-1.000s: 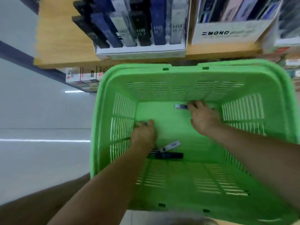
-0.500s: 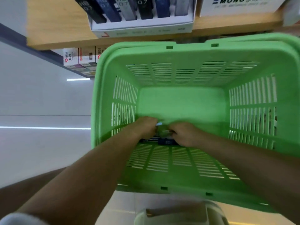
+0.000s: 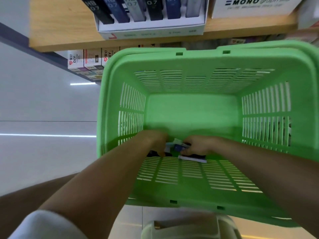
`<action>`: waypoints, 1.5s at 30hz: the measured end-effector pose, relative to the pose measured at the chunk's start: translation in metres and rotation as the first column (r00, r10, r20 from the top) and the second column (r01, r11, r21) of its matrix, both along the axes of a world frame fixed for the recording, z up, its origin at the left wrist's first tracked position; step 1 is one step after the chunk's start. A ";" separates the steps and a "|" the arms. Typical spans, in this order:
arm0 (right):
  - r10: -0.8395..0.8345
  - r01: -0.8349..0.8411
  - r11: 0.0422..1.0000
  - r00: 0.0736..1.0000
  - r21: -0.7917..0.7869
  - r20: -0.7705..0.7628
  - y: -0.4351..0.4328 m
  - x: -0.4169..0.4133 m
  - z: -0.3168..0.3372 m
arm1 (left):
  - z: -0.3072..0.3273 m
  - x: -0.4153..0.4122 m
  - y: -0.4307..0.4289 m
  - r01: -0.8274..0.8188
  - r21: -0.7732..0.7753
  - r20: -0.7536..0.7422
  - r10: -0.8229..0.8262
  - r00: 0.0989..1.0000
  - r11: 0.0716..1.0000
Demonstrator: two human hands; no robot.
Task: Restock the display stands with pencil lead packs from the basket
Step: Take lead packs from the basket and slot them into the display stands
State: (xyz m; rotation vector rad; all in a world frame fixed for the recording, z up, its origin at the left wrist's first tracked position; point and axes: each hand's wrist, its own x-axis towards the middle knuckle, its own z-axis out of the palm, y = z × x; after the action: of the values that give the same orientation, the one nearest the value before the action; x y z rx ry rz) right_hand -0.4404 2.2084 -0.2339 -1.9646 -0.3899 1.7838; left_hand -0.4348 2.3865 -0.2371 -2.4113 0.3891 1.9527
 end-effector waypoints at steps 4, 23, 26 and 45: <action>0.070 -0.070 0.998 0.997 0.005 -0.021 -0.002 -0.007 0.009 | 0.005 0.000 -0.005 -0.021 -0.044 0.041 0.023 0.999 0.999; -0.905 0.998 0.067 0.068 0.016 -0.420 -0.002 0.006 0.110 | 0.135 0.007 -0.047 -0.866 -0.492 -0.192 0.959 0.208 0.090; -0.849 0.994 -0.102 -0.064 0.044 -0.524 0.003 0.006 0.144 | 0.166 0.001 -0.066 -0.743 -0.656 -0.103 0.961 0.258 0.129; -0.896 0.893 -0.080 0.131 0.443 -0.425 -0.032 0.032 0.324 | 0.353 0.039 -0.052 -0.318 -0.878 0.223 0.893 0.390 0.358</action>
State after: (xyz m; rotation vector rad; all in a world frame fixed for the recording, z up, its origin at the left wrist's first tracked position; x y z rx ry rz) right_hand -0.4083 2.1766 0.0897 -1.0770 0.3493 0.5164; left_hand -0.3962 2.3341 0.1164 -4.1542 0.0757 0.6331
